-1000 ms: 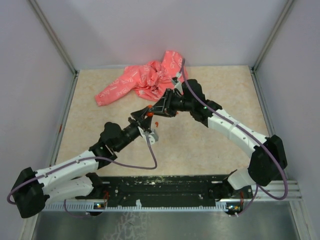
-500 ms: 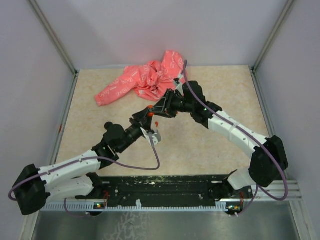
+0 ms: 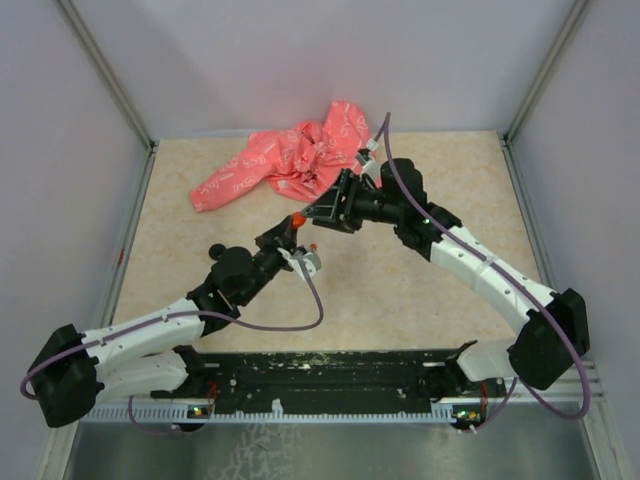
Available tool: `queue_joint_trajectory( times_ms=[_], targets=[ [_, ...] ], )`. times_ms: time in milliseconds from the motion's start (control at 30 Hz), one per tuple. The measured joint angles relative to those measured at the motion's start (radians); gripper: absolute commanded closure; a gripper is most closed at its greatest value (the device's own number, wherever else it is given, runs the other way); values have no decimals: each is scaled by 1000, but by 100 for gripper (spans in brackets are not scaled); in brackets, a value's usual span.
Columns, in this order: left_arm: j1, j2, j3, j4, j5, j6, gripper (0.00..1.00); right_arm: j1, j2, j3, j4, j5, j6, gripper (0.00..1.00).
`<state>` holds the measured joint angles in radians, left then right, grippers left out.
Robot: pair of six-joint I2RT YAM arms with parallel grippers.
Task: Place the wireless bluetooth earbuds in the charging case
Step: Adjust the charging case.
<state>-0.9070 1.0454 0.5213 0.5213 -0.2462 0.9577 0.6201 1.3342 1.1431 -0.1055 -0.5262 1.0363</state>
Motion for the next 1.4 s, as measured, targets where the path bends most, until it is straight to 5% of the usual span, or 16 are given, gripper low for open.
queue_joint_trajectory(
  times_ms=[400, 900, 1400],
  targets=[
    [77, -1, 27, -90, 84, -237, 100, -88, -109, -71, 6, 37, -344, 39],
    [290, -32, 73, -90, 612, -680, 100, -92, -195, -275, 225, -113, -950, 43],
    [327, -32, 73, 145, 952, -1014, 100, -92, -206, -281, 353, -398, -1169, 45]
  ],
)
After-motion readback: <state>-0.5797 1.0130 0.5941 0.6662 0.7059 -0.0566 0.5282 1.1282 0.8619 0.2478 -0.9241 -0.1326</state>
